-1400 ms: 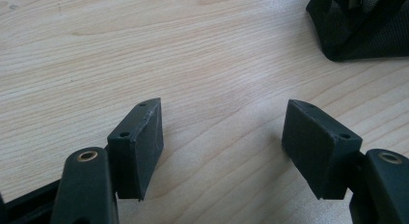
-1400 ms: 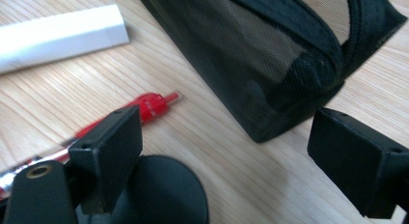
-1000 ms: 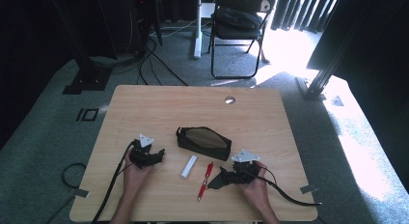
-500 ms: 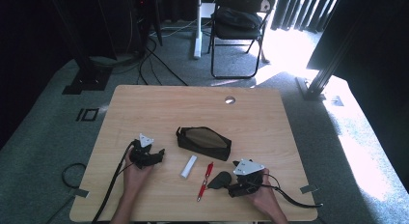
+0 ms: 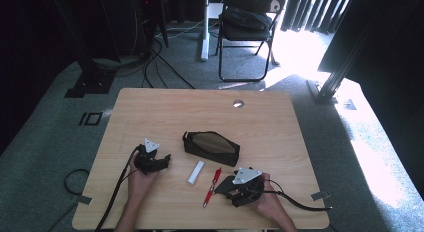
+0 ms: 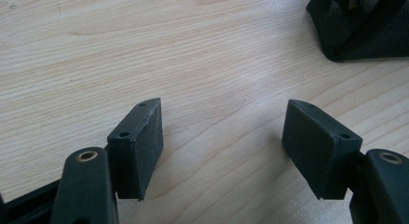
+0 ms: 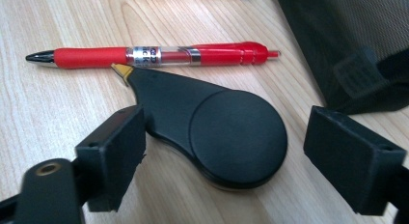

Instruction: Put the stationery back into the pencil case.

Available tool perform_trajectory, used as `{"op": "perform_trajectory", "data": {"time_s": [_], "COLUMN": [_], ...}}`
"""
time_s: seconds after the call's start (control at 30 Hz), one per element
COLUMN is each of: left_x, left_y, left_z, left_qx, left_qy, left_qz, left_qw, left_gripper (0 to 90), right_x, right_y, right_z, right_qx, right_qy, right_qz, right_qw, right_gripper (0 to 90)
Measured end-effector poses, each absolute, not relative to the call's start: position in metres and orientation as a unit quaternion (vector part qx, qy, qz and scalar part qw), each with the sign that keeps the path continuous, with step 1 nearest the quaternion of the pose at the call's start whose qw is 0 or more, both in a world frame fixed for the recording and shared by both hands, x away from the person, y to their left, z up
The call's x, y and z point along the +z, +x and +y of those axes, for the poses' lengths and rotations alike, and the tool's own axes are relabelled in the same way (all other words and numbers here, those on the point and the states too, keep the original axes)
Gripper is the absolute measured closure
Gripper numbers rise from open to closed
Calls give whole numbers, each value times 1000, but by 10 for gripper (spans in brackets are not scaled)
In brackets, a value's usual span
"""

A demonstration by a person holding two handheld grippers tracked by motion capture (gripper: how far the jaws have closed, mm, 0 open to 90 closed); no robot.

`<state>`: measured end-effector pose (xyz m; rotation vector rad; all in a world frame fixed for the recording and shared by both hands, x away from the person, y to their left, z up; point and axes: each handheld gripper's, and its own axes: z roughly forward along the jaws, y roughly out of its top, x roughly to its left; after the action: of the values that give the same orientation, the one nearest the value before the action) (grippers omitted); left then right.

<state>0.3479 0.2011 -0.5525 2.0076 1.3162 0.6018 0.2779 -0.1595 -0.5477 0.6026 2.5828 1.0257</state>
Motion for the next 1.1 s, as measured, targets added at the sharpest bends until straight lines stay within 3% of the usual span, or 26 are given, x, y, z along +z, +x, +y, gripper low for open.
{"op": "perform_trajectory", "data": {"time_s": [0.17,0.37,0.47,0.57,0.8,0.93,0.97,1.1], "left_x": [-552,-552,-552,-552,-552,-552,-552,-552], "left_y": [348,348,348,348,348,348,348,348], "left_z": [201,201,201,201,201,201,201,201], "left_qx": [230,230,230,230,230,230,230,230], "left_qy": [766,766,766,766,767,767,767,767], "left_qz": [503,503,503,503,503,503,503,503], "left_qw": [327,327,327,327,327,326,326,327], "left_gripper": [313,312,312,312,312,311,311,311], "right_x": [-550,-551,-552,-550,-549,-547,-545,-545], "right_y": [282,290,295,293,281,280,285,292], "right_z": [-158,-156,-154,-153,-158,-158,-156,-149], "right_qx": [360,357,359,361,363,372,377,373], "right_qy": [199,194,187,178,162,157,166,158], "right_qz": [901,904,905,905,909,907,905,908], "right_qw": [139,132,131,139,127,122,110,103], "right_gripper": [224,181,200,341,466,394,262,217]}}
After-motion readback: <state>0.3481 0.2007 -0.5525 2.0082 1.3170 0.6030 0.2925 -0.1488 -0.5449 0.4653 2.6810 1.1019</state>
